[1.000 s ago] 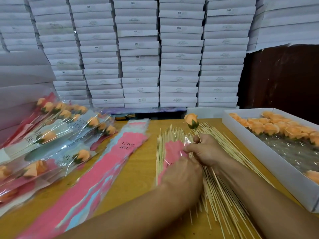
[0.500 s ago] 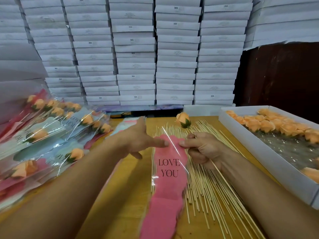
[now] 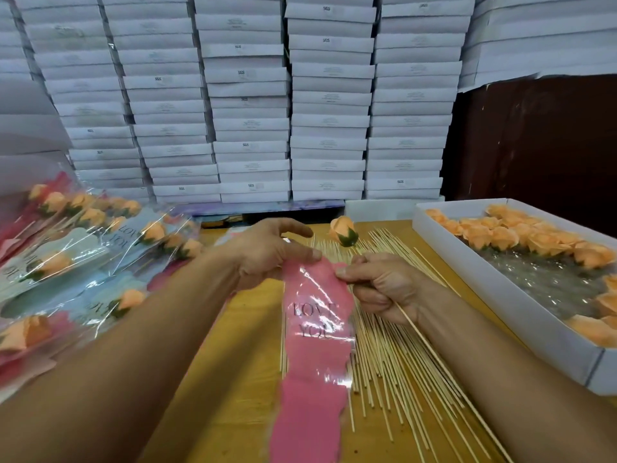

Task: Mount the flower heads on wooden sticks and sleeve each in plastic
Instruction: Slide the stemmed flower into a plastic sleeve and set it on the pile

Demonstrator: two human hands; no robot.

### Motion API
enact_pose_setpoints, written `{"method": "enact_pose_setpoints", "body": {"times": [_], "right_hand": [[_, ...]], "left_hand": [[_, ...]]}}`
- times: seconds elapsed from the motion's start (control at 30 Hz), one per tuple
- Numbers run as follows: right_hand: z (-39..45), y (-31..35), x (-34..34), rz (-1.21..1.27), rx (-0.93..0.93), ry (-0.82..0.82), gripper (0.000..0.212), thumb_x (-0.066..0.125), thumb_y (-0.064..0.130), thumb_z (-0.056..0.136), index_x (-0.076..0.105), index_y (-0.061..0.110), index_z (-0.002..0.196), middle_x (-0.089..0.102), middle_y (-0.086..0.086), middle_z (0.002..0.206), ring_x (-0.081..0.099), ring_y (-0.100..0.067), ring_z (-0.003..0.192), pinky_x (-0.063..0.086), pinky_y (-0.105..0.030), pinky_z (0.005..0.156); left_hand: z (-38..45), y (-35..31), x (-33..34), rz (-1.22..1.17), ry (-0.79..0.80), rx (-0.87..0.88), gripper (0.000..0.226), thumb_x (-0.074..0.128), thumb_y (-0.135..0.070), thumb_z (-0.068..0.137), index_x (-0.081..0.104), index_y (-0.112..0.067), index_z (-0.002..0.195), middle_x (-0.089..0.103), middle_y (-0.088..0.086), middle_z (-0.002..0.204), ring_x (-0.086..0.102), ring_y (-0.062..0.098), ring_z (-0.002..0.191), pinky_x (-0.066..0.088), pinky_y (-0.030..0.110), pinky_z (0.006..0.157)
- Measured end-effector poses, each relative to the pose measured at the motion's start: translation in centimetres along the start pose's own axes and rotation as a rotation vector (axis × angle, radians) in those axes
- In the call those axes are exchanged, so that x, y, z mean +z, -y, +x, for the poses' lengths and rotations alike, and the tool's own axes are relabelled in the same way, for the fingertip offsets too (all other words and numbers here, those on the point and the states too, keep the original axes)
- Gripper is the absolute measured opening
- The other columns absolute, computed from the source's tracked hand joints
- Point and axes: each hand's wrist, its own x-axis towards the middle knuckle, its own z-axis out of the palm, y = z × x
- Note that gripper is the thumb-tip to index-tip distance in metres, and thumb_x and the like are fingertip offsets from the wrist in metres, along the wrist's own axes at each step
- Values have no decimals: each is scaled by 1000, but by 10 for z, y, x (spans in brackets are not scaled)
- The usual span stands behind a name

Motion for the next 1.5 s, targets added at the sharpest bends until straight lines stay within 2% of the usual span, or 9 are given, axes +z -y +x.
{"method": "enact_pose_setpoints", "body": {"times": [0.13,0.27,0.4,0.73,0.87,1.13,1.27,1.37,1.5], "right_hand": [[2,-4,1,-40,-22,-107,35,73,-1,86,42,13,76,49,0,48,30,-6,27,18,-15,29],[5,-4,0,-76,-38,-193,41,80,1,80,41,15,79,48,-3,55,28,-7,29,18,-17,30],[5,-6,0,-107,-21,-260,39,80,-2,79,44,11,85,50,1,48,28,-7,28,20,-16,29],[5,-7,1,-163,56,-331,34,81,-1,78,49,9,81,59,-3,50,30,-7,28,21,-16,28],[3,-7,4,-187,120,-234,24,79,0,79,55,2,81,62,-8,54,32,-7,28,22,-15,28],[3,-10,9,-90,180,-27,27,82,16,70,67,-1,85,71,-11,71,33,-4,28,24,-17,27],[8,-3,9,-132,164,-202,31,67,41,93,54,14,87,76,-15,84,31,-8,30,24,-17,30],[21,12,4,-64,96,-404,27,39,23,98,40,20,72,72,-16,69,28,-11,29,22,-16,32],[40,29,1,-58,55,-505,20,37,16,100,49,16,84,63,-8,53,34,-9,32,22,-16,32]], "left_hand": [[4,28,11,-141,-117,82,50,81,4,71,63,-7,117,67,13,85,69,21,71,57,31,62],[2,42,10,-224,-126,195,65,91,-14,60,64,-19,119,65,12,99,69,23,83,58,38,76],[-5,52,9,-84,-157,327,46,84,-35,66,72,-31,110,71,-2,103,68,18,91,56,35,76],[-4,63,8,136,-252,452,27,82,-23,75,68,-3,87,66,7,99,64,21,99,56,35,84],[-4,65,4,-57,-118,384,20,78,-21,74,71,-3,79,70,5,87,66,15,77,54,25,69],[-4,63,4,-435,0,305,3,75,-4,77,75,-2,76,71,10,84,67,18,73,57,26,66],[-7,65,4,-486,87,278,10,65,-3,78,68,-6,69,65,13,71,62,18,60,54,25,59],[-9,67,5,-465,172,245,6,63,-6,77,65,-8,72,61,14,67,60,19,57,52,25,56],[-14,68,4,-503,467,200,22,80,-15,72,61,-6,77,63,18,73,64,27,68,54,33,69]]}}
